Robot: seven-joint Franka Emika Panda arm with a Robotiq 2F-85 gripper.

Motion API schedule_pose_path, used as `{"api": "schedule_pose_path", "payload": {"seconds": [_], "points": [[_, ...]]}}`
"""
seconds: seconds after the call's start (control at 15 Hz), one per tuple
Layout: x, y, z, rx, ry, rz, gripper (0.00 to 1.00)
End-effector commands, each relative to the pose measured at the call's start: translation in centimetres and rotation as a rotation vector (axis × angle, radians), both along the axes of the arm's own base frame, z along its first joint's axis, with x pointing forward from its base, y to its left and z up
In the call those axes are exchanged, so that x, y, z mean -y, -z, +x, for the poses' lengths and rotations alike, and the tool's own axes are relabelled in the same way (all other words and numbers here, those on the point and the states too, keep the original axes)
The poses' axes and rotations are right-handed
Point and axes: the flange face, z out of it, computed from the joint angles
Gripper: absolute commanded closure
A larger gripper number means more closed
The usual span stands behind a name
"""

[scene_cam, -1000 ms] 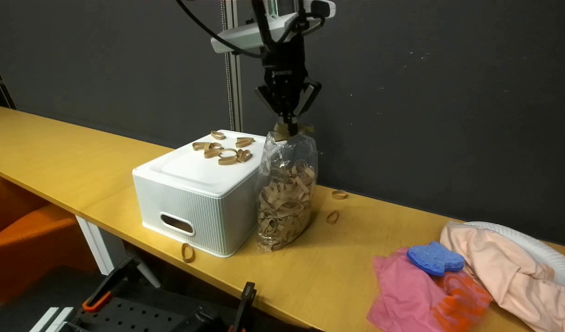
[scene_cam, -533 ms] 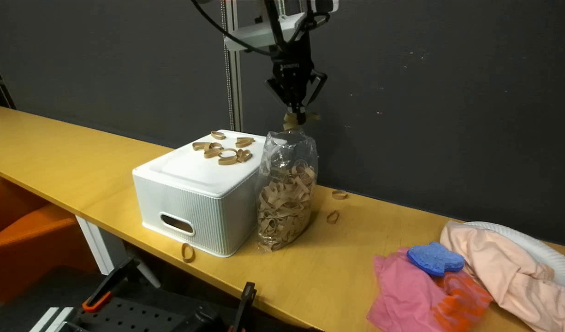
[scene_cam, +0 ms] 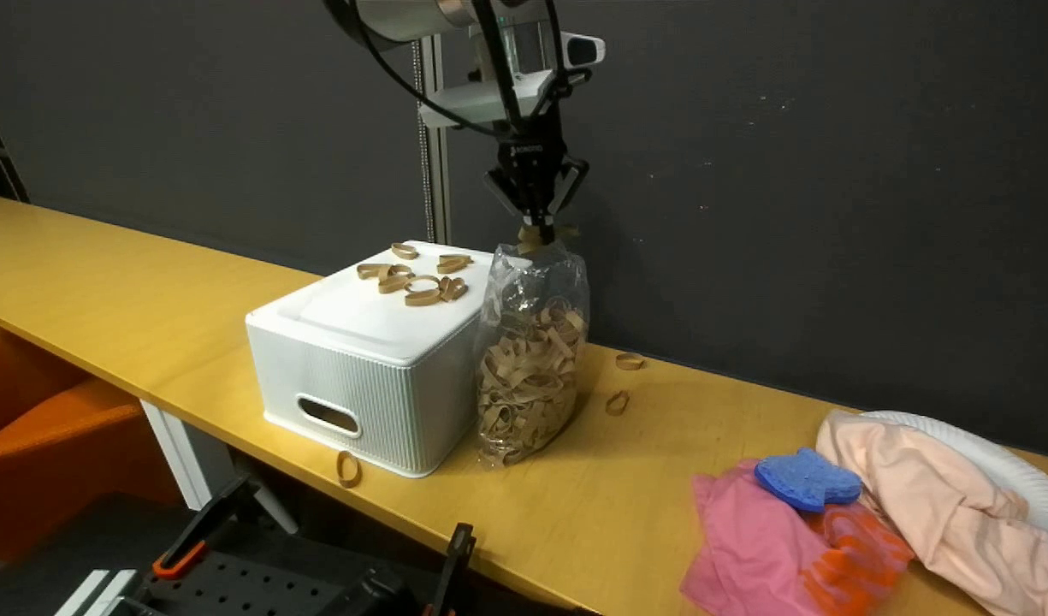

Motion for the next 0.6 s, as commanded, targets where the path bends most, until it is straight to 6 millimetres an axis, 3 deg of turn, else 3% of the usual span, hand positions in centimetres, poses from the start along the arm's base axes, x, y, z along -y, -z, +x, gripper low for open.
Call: {"api": "schedule_pose_path", "payload": {"seconds": [0.0,0.07,0.13,0.2,0.27,0.33,0.4,0.53], "points": [[-1.5,-1.2,-0.1,0.001,-0.008,0.016,0.93],[-1.7,-1.0,-0.5,-0.007,-0.008,0.022,0.74],[-2.0,-0.7,-0.9,-0.017,-0.006,0.028,0.78],[-2.0,-0.4,-1.4,-0.026,-0.001,0.030,0.95],[-1.8,0.0,-1.9,-0.033,0.005,0.034,0.93],[-1.5,0.1,-2.3,-0.040,0.015,0.034,0.61],[-1.3,0.2,-2.7,-0.044,0.023,0.038,0.65],[-0.7,-0.3,-3.3,-0.047,0.035,0.034,0.59]]}}
